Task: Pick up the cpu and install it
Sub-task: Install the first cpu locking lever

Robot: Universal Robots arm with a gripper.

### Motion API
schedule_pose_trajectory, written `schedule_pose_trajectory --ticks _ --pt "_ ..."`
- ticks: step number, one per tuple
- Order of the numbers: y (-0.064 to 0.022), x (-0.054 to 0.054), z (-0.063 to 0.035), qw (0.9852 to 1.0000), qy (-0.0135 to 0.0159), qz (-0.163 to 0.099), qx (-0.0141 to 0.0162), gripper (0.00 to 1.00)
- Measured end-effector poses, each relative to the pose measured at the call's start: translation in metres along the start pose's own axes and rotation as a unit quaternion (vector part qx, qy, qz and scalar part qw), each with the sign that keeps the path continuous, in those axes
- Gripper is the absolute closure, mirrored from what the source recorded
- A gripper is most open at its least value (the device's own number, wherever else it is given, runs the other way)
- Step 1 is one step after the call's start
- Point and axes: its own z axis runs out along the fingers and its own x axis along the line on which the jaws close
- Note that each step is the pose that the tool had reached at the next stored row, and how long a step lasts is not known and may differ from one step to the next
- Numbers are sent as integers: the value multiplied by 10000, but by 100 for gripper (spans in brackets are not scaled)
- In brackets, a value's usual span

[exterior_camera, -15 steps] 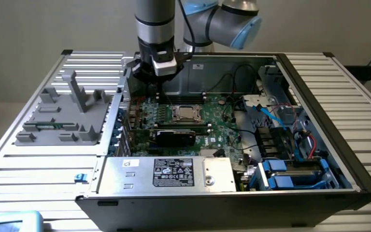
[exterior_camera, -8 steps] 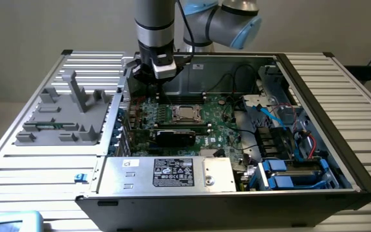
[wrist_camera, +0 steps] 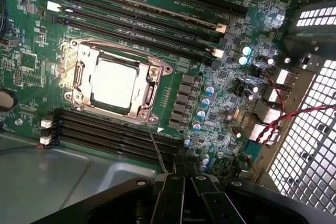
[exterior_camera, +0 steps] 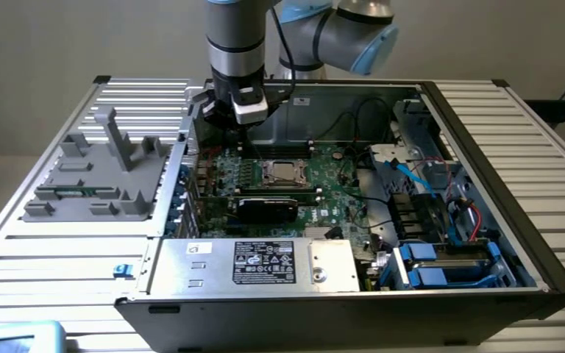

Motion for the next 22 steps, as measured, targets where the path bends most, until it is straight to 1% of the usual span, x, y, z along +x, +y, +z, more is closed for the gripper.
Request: schedule_pose_trajectory --ticks 3,7,9,10,11,15,18,21,22 --pt "-22 10 35 10000 7 5 19 89" --pt "-20 64 37 10000 11 12 20 89" --pt "-13 93 33 10000 23 10 17 89" --pt "-10 109 29 10000 36 7 16 89" --pt "-7 126 25 10000 52 3 15 89" --pt "6 196 4 9999 136 -19 16 89" --pt "15 238 0 9998 213 -38 13 89" --pt "23 268 -1 9996 284 -54 5 89" --pt "23 270 -2 9995 304 -54 3 89"
